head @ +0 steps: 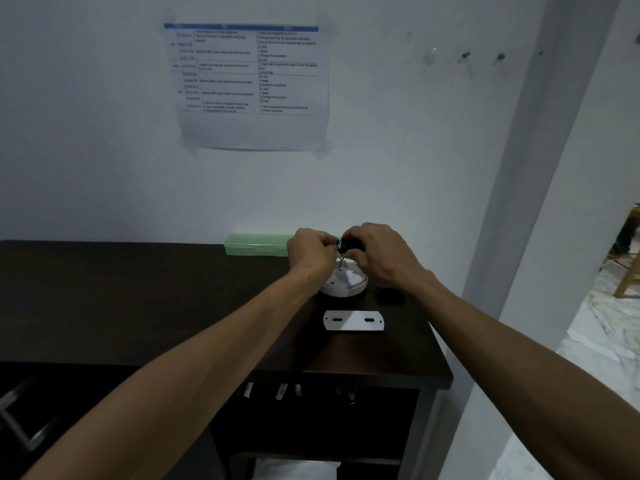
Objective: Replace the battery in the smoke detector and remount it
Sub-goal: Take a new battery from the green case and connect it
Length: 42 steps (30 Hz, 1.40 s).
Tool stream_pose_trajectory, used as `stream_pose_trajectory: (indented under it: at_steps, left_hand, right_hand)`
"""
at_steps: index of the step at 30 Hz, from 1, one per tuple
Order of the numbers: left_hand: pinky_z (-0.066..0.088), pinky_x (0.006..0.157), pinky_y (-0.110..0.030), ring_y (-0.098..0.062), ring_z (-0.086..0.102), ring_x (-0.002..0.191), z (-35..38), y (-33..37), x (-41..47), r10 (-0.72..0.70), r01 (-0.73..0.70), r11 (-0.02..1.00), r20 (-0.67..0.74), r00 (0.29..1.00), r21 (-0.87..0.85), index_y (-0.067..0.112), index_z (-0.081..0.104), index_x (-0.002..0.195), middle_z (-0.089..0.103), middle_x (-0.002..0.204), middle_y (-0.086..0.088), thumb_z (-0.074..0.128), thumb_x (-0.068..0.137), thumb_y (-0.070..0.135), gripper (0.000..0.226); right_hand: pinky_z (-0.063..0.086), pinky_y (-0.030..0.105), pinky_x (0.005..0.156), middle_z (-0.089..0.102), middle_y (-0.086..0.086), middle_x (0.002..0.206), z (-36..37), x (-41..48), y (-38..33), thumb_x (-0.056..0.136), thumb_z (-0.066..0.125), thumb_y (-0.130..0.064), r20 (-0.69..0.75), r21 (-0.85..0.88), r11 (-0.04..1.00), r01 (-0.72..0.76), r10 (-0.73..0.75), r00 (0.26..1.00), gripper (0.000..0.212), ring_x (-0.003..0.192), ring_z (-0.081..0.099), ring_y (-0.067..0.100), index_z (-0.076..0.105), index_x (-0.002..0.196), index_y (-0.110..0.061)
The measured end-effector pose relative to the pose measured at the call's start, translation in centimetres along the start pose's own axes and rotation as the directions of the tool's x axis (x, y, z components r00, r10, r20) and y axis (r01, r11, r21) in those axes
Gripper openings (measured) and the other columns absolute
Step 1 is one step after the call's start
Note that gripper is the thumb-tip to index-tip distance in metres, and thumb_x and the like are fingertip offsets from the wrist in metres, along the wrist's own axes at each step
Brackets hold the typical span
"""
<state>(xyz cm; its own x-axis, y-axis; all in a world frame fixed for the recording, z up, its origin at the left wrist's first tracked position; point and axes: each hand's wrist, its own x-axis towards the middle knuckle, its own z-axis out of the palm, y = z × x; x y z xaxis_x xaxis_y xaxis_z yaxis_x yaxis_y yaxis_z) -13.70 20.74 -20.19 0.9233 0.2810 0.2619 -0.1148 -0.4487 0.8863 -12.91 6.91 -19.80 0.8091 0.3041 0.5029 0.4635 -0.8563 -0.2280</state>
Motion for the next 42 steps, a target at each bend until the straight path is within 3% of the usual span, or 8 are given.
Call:
stream_pose_trajectory:
  at_steps: [6, 12, 14, 17, 21, 30, 37, 42]
  left_hand:
    - [0.047, 0.074, -0.019, -0.018, 0.069, 0.091, -0.3, 0.0, -0.2, 0.117, -0.116, 0.986, -0.003, 0.993, 0.124, 0.009, 0.080, 0.099, 0.078, 0.099, -0.008, 0.058, 0.090, -0.003, 0.026]
    - [0.042, 0.056, -0.009, -0.011, 0.062, 0.077, 0.1, 0.1, -0.3, 0.048, -0.047, 0.999, -0.053, 0.997, 0.009, 0.004, 0.079, 0.097, 0.076, 0.096, -0.007, 0.062, 0.088, -0.008, 0.023]
    - [0.044, 0.061, -0.006, -0.010, 0.064, 0.079, -0.1, -0.2, -0.3, 0.018, -0.020, 0.998, -0.037, 0.999, -0.052, 0.005, 0.078, 0.100, 0.075, 0.096, -0.004, 0.065, 0.089, -0.005, 0.020]
    - [0.056, 0.082, -0.024, -0.016, 0.071, 0.086, -0.4, -0.8, -0.2, -0.058, 0.059, 0.978, 0.013, 0.998, -0.198, 0.009, 0.078, 0.098, 0.076, 0.095, -0.004, 0.071, 0.087, 0.000, 0.016]
    - [0.061, 0.083, -0.033, -0.020, 0.074, 0.081, -0.6, -1.2, -0.2, -0.122, 0.125, 0.929, 0.028, 0.992, -0.349, 0.012, 0.076, 0.088, 0.076, 0.085, -0.006, 0.074, 0.085, 0.001, 0.012]
    - [0.055, 0.080, -0.022, -0.011, 0.070, 0.084, -0.2, -1.1, -0.7, -0.063, 0.058, 0.970, -0.017, 0.998, -0.235, 0.009, 0.079, 0.099, 0.077, 0.094, -0.003, 0.075, 0.085, 0.005, 0.015]
    - [0.042, 0.049, 0.000, 0.004, 0.060, 0.070, 0.9, -1.2, -1.2, -0.025, 0.011, 0.980, -0.069, 0.997, -0.198, 0.009, 0.078, 0.102, 0.076, 0.095, -0.002, 0.071, 0.088, 0.003, 0.017]
    - [0.043, 0.052, 0.000, 0.000, 0.064, 0.074, 0.5, -1.8, -1.0, 0.024, -0.028, 0.987, -0.029, 0.999, -0.157, 0.009, 0.078, 0.102, 0.077, 0.096, -0.003, 0.071, 0.088, 0.004, 0.017]
  right_hand:
    - [0.051, 0.041, 0.078, 0.068, 0.009, 0.098, 0.4, 0.0, -0.3, 0.087, 0.063, -0.019, -0.010, -0.003, 1.000, 0.002, -0.002, 1.000, 0.020, 0.090, 0.060, 0.027, 0.070, 0.105, -0.013]
    - [0.050, 0.038, 0.074, 0.067, 0.009, 0.094, 1.3, 0.0, -0.9, 0.085, 0.062, -0.015, -0.065, 0.022, 0.999, -0.034, 0.035, 0.997, 0.016, 0.088, 0.060, 0.029, 0.070, 0.099, -0.013]
    - [0.050, 0.038, 0.075, 0.069, 0.009, 0.096, 1.3, 0.0, -0.9, 0.084, 0.062, -0.014, -0.072, 0.033, 0.999, -0.040, 0.043, 0.997, 0.018, 0.089, 0.061, 0.029, 0.070, 0.101, -0.013]
    - [0.051, 0.041, 0.079, 0.071, 0.009, 0.099, 1.1, 0.0, -0.8, 0.086, 0.063, -0.016, -0.080, 0.065, 0.997, -0.049, 0.054, 0.995, 0.021, 0.091, 0.062, 0.028, 0.069, 0.105, -0.012]
    - [0.052, 0.043, 0.081, 0.072, 0.008, 0.099, 1.0, 0.3, -0.7, 0.085, 0.066, -0.018, -0.097, 0.093, 0.994, -0.055, 0.064, 0.993, 0.021, 0.092, 0.063, 0.028, 0.069, 0.104, -0.012]
    - [0.052, 0.044, 0.084, 0.070, 0.009, 0.101, 1.1, 0.0, -0.7, 0.086, 0.065, -0.017, -0.082, 0.081, 0.994, -0.080, 0.086, 0.993, 0.023, 0.095, 0.062, 0.029, 0.069, 0.107, -0.012]
    - [0.051, 0.041, 0.083, 0.070, 0.009, 0.101, 0.9, 0.2, -0.9, 0.086, 0.066, -0.016, -0.093, 0.035, 0.996, -0.086, 0.089, 0.992, 0.022, 0.095, 0.062, 0.029, 0.069, 0.108, -0.012]
    - [0.052, 0.041, 0.080, 0.071, 0.008, 0.100, 1.2, -0.1, -0.5, 0.086, 0.066, -0.018, -0.091, 0.039, 0.996, -0.080, 0.083, 0.992, 0.022, 0.093, 0.063, 0.029, 0.070, 0.107, -0.013]
